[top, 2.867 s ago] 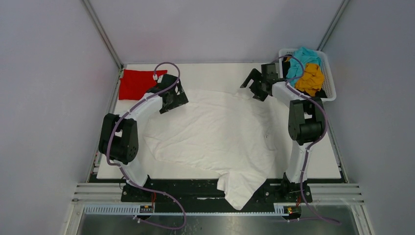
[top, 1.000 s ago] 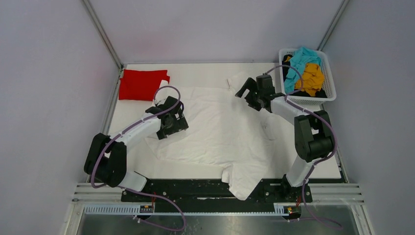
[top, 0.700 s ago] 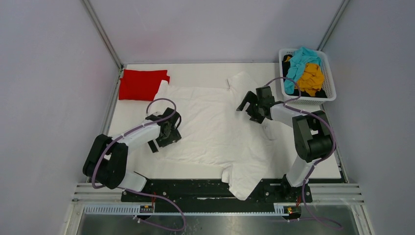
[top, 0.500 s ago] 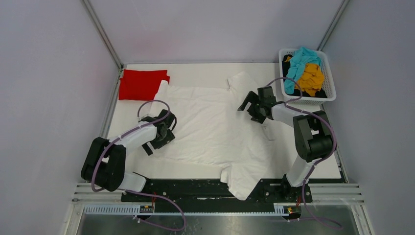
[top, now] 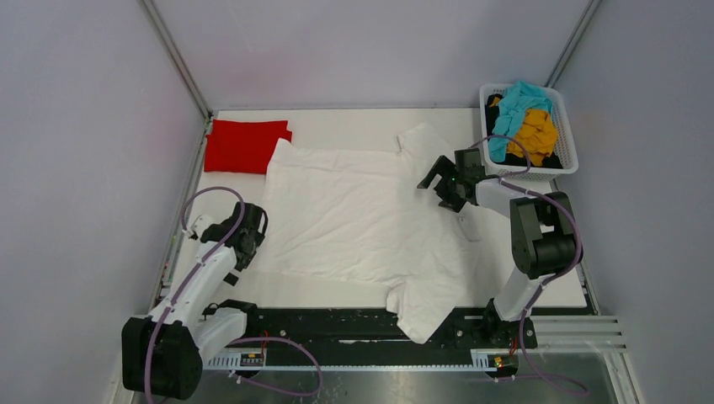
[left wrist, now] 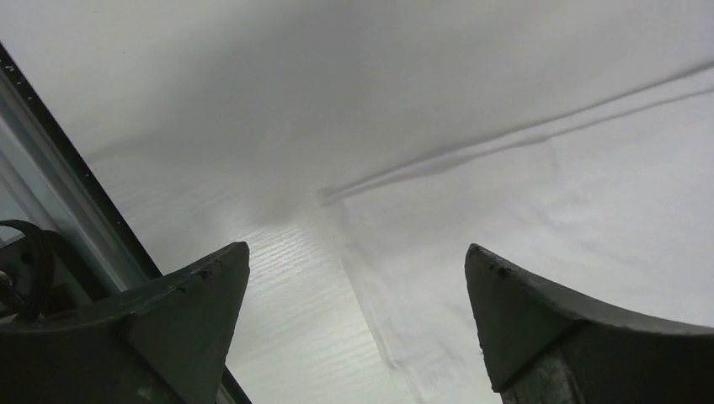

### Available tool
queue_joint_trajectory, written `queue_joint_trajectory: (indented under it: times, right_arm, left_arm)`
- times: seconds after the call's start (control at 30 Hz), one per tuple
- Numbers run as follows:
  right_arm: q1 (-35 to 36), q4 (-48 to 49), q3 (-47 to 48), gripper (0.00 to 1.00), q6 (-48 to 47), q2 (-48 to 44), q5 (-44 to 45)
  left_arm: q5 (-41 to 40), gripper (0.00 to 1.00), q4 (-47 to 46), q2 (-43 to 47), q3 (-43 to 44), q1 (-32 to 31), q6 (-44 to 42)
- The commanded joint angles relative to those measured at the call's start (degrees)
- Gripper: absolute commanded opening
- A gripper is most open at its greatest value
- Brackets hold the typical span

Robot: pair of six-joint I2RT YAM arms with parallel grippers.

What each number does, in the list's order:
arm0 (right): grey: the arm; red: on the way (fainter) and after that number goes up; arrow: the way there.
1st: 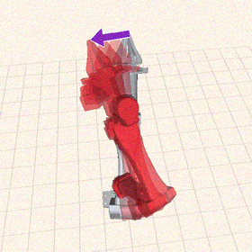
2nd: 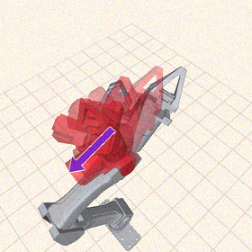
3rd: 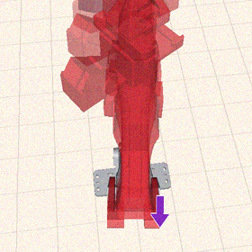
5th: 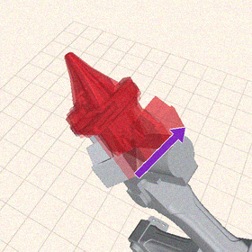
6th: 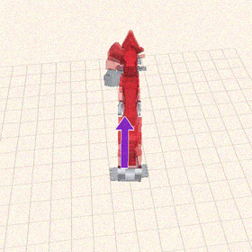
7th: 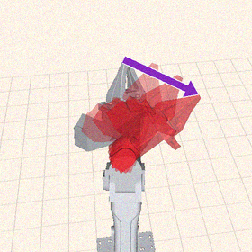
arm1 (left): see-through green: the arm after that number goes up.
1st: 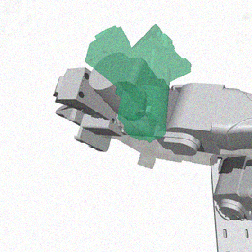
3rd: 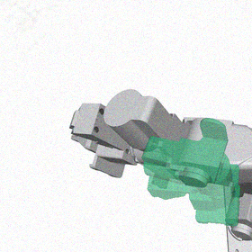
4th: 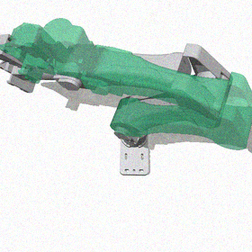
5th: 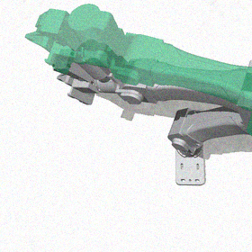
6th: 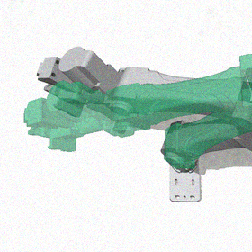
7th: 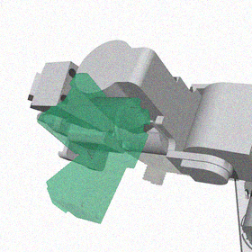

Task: Fold and stack the t-shirts
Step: Flatten out the tshirt

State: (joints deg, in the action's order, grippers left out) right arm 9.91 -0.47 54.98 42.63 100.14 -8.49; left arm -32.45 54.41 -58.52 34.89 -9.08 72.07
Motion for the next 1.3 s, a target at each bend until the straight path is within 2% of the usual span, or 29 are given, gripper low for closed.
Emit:
queue_joint_trajectory:
  times: [0.0,0.17,0.23,0.4,0.53,0.73,0.97,1.27]
  right_arm:
    - [-0.42,-1.64,-0.89,1.00,-1.97,-2.64,0.17]
    - [-0.20,-6.05,-0.05,0.99,-3.10,-4.94,0.31]
    - [0.39,-8.41,0.04,1.00,-4.31,-6.37,1.58]
    - [2.90,-16.97,0.20,1.00,-6.65,-9.87,5.77]
    - [3.88,-20.36,-1.17,0.99,-6.55,-9.80,7.01]
    - [3.72,-21.61,1.48,1.00,-7.39,-4.78,8.18]
    - [0.74,-25.26,10.12,1.00,-8.75,1.54,8.71]
    - [-3.61,-31.30,26.43,0.99,-12.82,13.36,0.76]
  left_arm:
    - [1.49,0.99,-2.27,4.33,1.30,0.29,-3.76]
    - [16.27,0.99,-17.17,3.70,1.95,-0.13,-14.10]
    - [18.80,0.99,-21.38,1.85,2.57,-1.79,-15.37]
    - [17.44,0.99,-24.25,-6.50,7.88,-7.60,-17.15]
    - [18.88,0.99,-27.00,-13.66,9.49,-8.32,-18.36]
    - [23.56,0.99,-30.67,-25.47,13.38,-8.39,-19.29]
    - [25.00,0.99,-31.23,-34.09,17.75,-8.30,-19.44]
    - [26.00,0.99,-28.50,-41.84,26.59,-8.32,-20.11]
